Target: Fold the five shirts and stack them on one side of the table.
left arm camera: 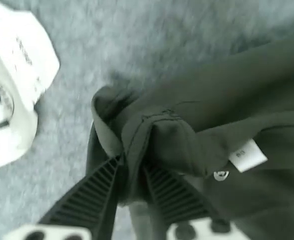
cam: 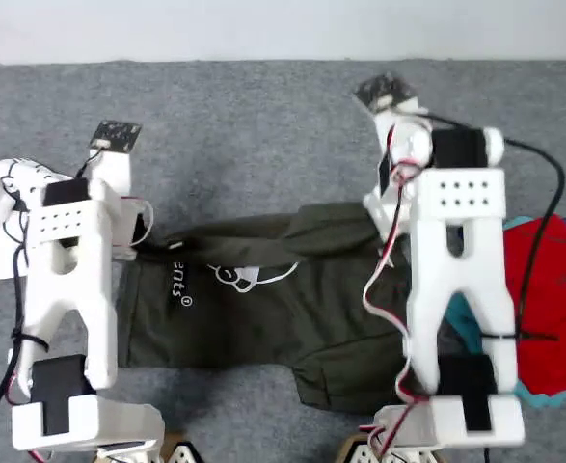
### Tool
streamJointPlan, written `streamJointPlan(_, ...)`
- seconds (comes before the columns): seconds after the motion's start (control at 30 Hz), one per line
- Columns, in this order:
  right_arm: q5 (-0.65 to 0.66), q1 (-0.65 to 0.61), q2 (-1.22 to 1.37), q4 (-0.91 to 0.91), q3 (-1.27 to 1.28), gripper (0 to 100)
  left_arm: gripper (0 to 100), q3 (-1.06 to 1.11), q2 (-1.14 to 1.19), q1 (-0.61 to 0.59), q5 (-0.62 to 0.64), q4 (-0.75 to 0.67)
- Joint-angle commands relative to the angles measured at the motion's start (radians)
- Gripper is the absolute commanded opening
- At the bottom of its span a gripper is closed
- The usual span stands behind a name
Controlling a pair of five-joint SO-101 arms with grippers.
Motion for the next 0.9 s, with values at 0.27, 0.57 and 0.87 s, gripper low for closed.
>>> streamJointPlan(0.27,0.112,0.021,-0.372,-0.025,0.5,1.0,1,0.021,-0.051,0.023,-0.068,0.132)
streamJointPlan(0.57,0.222,0.021,-0.466,-0.068,0.657,1.0,1,0.087,-0.051,0.054,-0.144,0.287)
streamJointPlan(0.87,0.265,0.027,-0.545,-0.056,0.746,1.0,1,0.091,-0.049,-0.114,-0.298,0.387)
